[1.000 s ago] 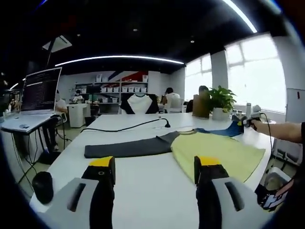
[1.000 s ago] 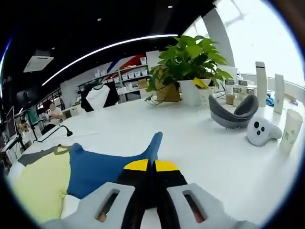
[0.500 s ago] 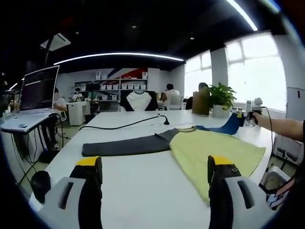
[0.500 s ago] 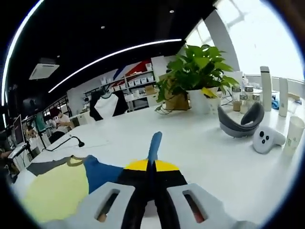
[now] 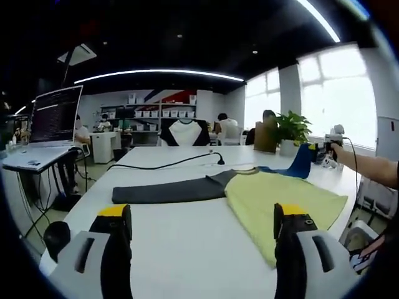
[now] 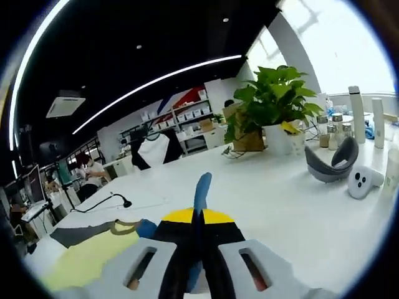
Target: Fold the garment on the visible template until the final outline fits inside the template.
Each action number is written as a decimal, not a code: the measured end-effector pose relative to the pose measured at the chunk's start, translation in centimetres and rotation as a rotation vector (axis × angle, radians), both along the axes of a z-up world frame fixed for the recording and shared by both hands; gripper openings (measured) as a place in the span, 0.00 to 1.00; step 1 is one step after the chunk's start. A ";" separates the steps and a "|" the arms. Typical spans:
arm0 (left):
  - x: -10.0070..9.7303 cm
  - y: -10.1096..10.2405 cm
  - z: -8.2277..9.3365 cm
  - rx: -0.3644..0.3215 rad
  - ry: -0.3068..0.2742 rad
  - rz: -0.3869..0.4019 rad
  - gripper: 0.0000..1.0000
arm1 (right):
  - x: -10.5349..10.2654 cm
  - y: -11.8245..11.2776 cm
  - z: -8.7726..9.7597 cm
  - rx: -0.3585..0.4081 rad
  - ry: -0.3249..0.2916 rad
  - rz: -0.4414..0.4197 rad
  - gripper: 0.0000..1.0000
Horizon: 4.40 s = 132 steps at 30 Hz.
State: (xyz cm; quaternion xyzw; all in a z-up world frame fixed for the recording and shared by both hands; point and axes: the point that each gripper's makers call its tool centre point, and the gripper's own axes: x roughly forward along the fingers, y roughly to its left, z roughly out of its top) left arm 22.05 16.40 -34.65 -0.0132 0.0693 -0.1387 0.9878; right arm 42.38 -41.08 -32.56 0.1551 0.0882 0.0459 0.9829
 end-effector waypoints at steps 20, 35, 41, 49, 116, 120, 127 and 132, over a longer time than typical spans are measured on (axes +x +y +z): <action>-0.5 0.8 -0.4 -0.038 0.008 0.026 1.00 | 0.6 10.6 4.6 0.120 -0.099 0.149 0.00; -0.9 1.0 -0.4 -0.038 0.016 0.015 1.00 | 2.5 18.5 3.6 0.139 -0.084 0.235 0.00; -0.9 1.1 -0.5 -0.043 0.023 0.014 1.00 | 2.5 20.8 2.8 0.143 -0.077 0.257 0.00; -0.9 1.4 -0.9 -0.042 0.044 0.025 1.00 | 3.0 24.6 1.3 0.120 -0.060 0.293 0.00; -1.1 1.6 -2.2 -0.081 0.102 0.038 0.98 | 2.6 35.1 -12.9 -0.349 0.263 0.542 0.05; -1.1 1.5 -2.2 -0.079 0.104 0.034 0.98 | 2.0 35.1 -10.3 -0.277 0.199 0.556 0.07; -1.1 1.1 -2.2 -0.077 0.104 0.026 0.98 | 3.4 32.0 -7.1 -0.363 0.147 0.493 0.16; -1.2 1.0 -2.3 -0.077 0.107 0.024 0.98 | 3.9 29.6 -7.1 -0.420 0.164 0.466 0.16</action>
